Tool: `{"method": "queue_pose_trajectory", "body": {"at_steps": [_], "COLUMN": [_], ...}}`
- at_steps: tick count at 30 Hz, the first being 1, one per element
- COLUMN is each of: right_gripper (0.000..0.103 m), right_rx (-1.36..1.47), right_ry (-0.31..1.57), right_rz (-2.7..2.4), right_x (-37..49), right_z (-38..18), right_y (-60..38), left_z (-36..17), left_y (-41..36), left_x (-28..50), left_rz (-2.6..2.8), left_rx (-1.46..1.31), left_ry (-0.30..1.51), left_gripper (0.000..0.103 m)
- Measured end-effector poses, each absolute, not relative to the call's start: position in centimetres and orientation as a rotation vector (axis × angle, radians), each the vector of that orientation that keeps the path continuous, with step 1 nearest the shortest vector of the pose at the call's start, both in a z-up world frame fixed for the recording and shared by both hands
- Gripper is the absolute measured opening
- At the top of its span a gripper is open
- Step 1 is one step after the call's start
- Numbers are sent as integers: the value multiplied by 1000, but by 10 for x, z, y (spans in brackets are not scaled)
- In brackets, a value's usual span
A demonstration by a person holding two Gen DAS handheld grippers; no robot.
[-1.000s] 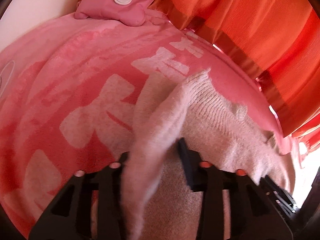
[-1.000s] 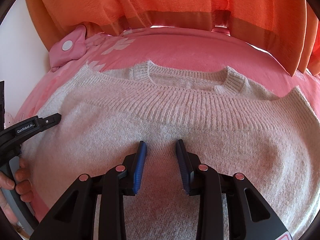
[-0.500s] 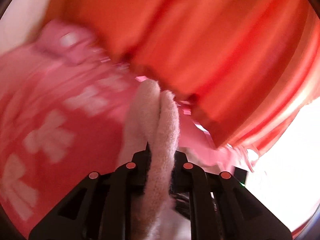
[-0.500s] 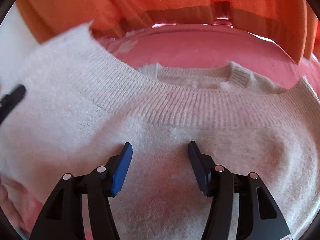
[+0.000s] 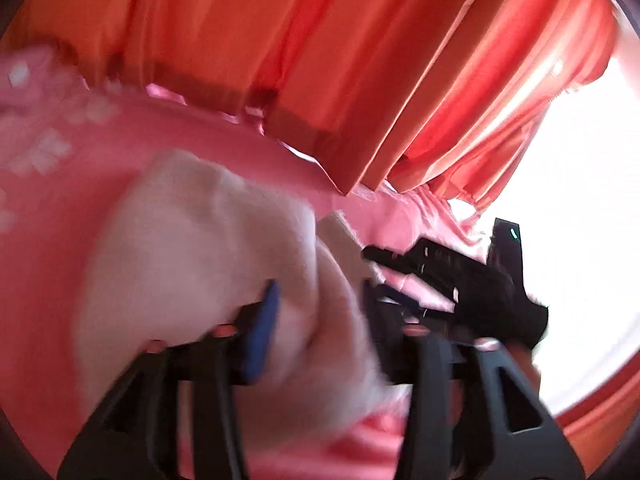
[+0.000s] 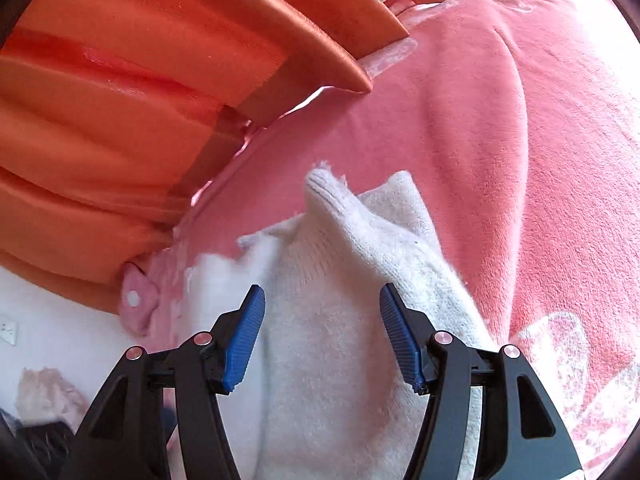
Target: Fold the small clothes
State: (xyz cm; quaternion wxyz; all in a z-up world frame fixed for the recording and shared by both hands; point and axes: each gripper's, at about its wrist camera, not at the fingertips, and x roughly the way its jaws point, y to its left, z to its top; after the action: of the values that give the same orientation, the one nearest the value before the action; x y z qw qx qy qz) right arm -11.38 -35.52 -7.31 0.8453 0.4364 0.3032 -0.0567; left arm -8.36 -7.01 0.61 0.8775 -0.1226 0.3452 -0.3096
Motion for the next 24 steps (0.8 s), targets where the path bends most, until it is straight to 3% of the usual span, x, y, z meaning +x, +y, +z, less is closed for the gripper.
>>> {"method": "queue_pose_trajectory", "body": {"at_steps": [1,3,12,17,18,19,20,21,22,24], "right_gripper": [60,65,71,70,58,47,24,17,16,14], "right_rx": [913,924,934,864,836,803,733,644,597,563], "right_ry": [643,664,826,846,837,827,803,755,685,438], "right_rz": [-99,-7,168,168,165,164,145,131,139,287], "right_x": [-113,-108,-77,-66,-66,-63,-64,-67,-75,-108], "right_z": [-72,-70,-89,-88,-85,-81,-73,-61,-48,-10], "right_y": [-354,-346,-292,-270,-266,-262,-257,-251,-248,-246], "left_z": [9,8,-52,-64,-66,-66,-65,-63,-58,-49], "left_y": [-57,-37,-25,-33,-32,-30,-28,-24,-18,-9], "left_x": [-96,-112,-126,-133,-131,-126,-124,-123,-122,-122], "left_rz": [-620,-530,-375,-345,-338,-339,-343,-345,-356,-390], "left_rx": [-218,-117,43,119,114,97,78,51,9,-71], "left_ry": [689,665,780,764,766,787,796,804,809,801], "left_gripper": [60,64,65,72,67,53,46,29,21,17]}}
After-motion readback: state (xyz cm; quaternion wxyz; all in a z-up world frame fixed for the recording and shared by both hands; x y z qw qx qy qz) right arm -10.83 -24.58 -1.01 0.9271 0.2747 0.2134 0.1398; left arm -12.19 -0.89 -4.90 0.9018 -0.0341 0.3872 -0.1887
